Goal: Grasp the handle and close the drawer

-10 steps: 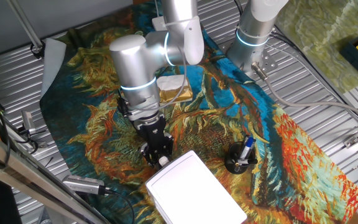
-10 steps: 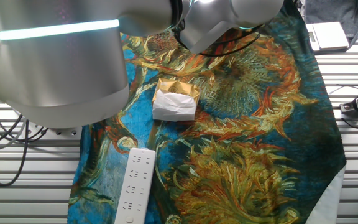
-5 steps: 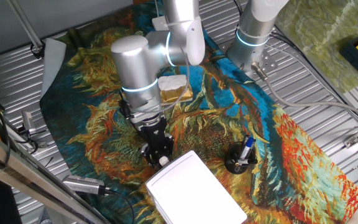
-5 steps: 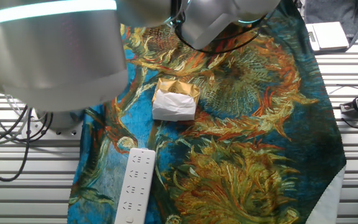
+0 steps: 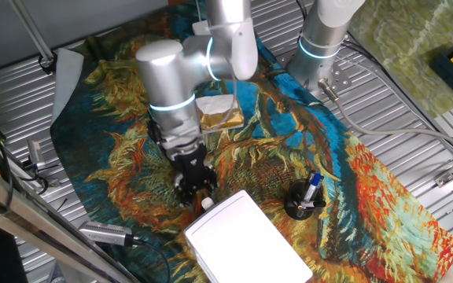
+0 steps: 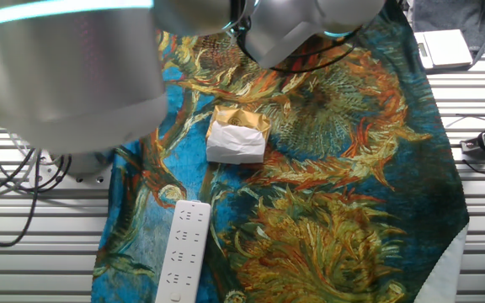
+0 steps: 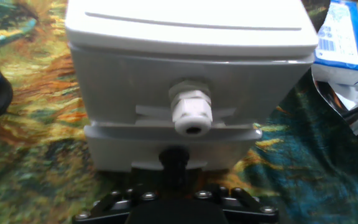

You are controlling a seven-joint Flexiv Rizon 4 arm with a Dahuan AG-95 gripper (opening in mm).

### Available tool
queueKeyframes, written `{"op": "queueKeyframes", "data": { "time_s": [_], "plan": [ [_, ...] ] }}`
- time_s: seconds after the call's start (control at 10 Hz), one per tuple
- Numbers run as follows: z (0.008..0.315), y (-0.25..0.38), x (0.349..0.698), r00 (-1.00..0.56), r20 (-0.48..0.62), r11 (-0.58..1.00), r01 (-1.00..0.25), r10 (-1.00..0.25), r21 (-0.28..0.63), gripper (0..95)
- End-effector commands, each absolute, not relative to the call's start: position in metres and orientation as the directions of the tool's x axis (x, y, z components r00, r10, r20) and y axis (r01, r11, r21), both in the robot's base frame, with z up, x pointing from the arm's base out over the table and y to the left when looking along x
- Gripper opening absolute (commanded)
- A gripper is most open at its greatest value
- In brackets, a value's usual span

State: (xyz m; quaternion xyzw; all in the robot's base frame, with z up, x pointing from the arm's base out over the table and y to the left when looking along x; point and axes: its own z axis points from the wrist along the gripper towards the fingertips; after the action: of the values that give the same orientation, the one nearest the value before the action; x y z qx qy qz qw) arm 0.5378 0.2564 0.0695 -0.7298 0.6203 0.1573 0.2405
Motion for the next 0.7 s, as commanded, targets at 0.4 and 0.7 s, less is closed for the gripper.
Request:
{"op": "queueKeyframes", "data": {
  "time_s": [0.4,0.7],
  "plan": [
    [0.074,0.227,0.542,0.165,-0.476,-0.107,-0.983,-0.864,-0.147,0.0],
    [0.077,0.215,0.543,0.164,-0.434,-0.114,-0.984,-0.886,-0.139,0.0]
  ]
}}
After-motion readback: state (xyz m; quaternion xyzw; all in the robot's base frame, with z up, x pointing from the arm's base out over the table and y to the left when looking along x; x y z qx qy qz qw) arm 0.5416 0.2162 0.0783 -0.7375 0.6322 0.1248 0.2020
